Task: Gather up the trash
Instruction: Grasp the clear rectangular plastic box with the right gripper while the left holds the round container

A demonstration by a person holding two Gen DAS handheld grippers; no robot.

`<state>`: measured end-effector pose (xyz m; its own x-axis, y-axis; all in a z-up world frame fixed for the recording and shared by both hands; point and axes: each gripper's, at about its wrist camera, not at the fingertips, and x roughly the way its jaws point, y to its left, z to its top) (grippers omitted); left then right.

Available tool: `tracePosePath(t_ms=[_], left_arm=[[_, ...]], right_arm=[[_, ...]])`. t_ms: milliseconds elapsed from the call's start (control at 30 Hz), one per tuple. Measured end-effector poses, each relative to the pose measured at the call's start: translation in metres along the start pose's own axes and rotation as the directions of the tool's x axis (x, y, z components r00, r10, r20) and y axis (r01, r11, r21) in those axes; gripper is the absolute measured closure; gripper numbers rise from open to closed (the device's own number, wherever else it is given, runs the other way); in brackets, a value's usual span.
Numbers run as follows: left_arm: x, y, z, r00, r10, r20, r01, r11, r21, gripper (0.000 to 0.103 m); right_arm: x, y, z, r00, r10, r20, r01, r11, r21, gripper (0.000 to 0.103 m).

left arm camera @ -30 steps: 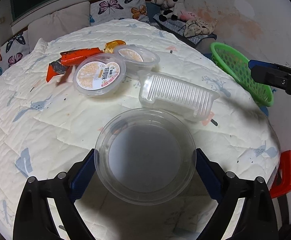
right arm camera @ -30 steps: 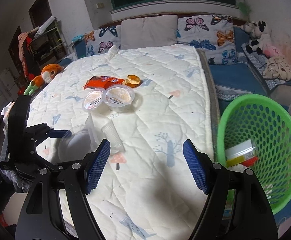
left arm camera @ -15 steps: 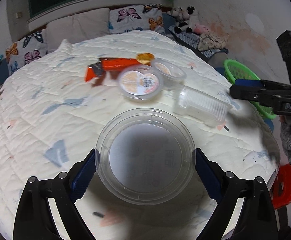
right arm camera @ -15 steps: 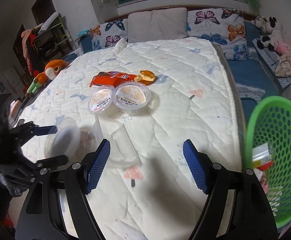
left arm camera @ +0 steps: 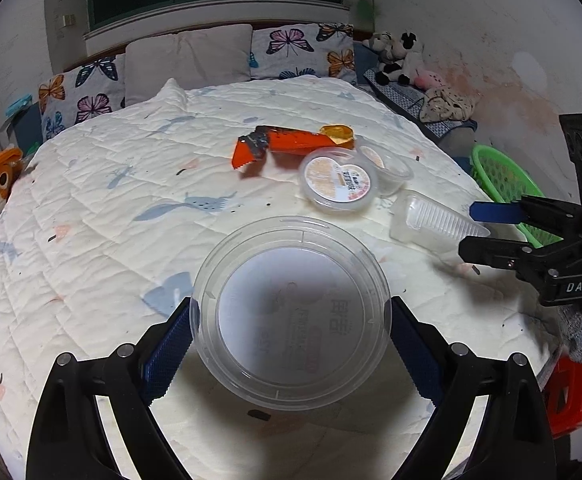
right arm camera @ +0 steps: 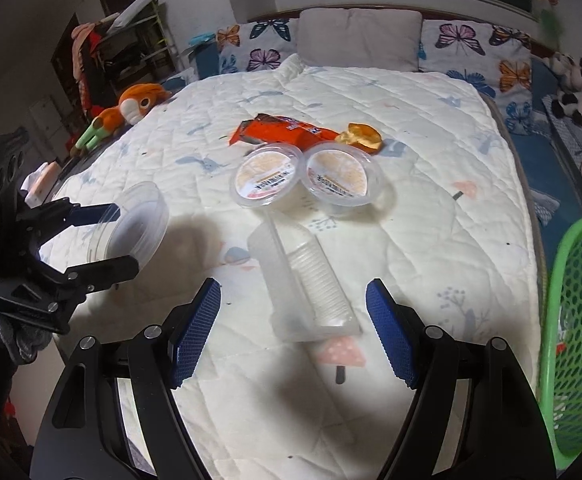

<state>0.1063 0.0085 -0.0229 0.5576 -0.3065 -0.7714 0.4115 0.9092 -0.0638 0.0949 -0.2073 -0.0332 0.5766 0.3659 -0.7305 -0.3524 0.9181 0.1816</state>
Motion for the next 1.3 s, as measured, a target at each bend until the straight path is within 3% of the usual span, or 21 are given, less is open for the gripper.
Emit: tracePosePath(t_ms=[400, 633, 767, 1133, 1233, 1300], left_arm=[[-0.006, 0.012, -0.002, 1.0, 0.024, 0.009, -0.024, 0.999, -0.024, 0.013], [-0.009, 0.017, -0.004, 1.0, 0.029, 0.012, -0.029, 0.999, -0.034, 0.013], [-0.008, 0.018, -0.006, 1.0, 0.028, 0.009, -0.028, 0.999, -0.035, 0.013], [-0.002, 0.016, -0.004, 1.0, 0.023, -0.001, -0.023, 0.999, -0.03, 0.013], [-0.001, 0.016, -0.003, 1.0, 0.021, -0.001, -0.021, 0.999, -0.027, 0.013], [0.0, 0.015, -0.001, 1.0, 0.019, 0.0, -0.019, 0.999, -0.026, 0.013]], right_arm=[[-0.003, 0.033, -0.003, 0.992, 0.127, -0.002, -0.127, 0.991, -0.04, 0.028], [0.005, 0.032, 0.0, 0.996, 0.083, -0.024, -0.085, 0.995, -0.055, 0.027], [0.014, 0.028, 0.002, 0.998, 0.042, -0.035, -0.045, 0.995, -0.085, 0.021], [0.041, 0.028, 0.018, 0.991, 0.047, -0.126, -0.07, 0.98, -0.188, 0.018], [0.049, 0.027, 0.02, 0.989, 0.045, -0.144, -0.073, 0.978, -0.194, 0.023], [0.052, 0.026, 0.019, 0.987, 0.043, -0.158, -0.074, 0.978, -0.195, 0.032]])
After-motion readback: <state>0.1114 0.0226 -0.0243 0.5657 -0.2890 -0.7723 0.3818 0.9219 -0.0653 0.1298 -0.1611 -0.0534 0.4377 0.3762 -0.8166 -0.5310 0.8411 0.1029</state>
